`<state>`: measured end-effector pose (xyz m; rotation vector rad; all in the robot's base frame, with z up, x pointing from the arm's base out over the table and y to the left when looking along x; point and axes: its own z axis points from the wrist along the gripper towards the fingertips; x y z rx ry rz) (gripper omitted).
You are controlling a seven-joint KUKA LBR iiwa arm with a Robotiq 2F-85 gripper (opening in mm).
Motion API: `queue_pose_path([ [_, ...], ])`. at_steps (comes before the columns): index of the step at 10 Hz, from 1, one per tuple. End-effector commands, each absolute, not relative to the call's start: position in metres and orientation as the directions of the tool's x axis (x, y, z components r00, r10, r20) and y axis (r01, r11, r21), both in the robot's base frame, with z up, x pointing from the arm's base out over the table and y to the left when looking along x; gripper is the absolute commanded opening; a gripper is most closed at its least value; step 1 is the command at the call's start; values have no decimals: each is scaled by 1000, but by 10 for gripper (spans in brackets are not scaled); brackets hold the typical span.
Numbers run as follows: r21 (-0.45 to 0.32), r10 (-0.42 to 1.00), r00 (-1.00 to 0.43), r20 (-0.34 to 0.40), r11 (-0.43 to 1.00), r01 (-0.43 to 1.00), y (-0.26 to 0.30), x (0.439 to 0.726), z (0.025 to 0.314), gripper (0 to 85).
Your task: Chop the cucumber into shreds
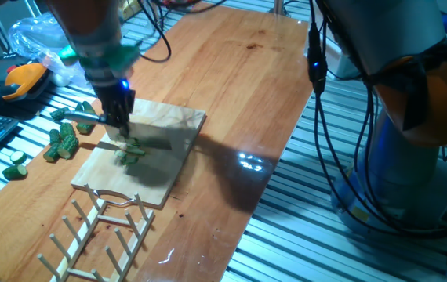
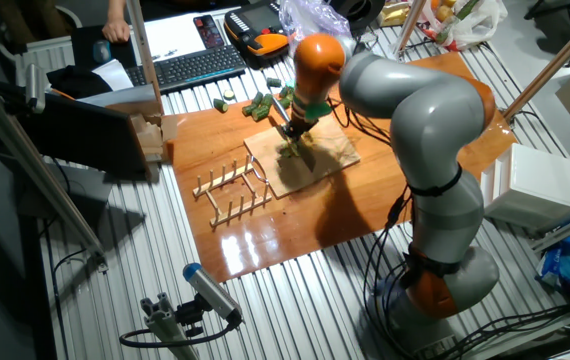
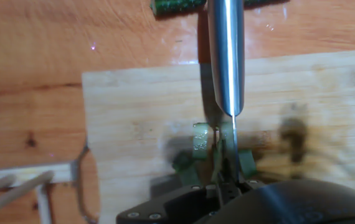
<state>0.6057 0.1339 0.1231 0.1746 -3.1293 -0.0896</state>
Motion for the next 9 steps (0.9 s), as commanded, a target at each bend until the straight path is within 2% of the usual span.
queue_pose_path([
  [1,66,-102,-995,-1,993,-102,136,607,130,0],
  [2,72,-85,-996,-2,994,-85,140,608,132,0],
  [4,145,4,-1000,7,989,5,148,610,140,0],
  [6,162,134,-990,35,977,138,161,605,152,0],
  [9,142,105,-994,25,984,108,185,599,170,0],
])
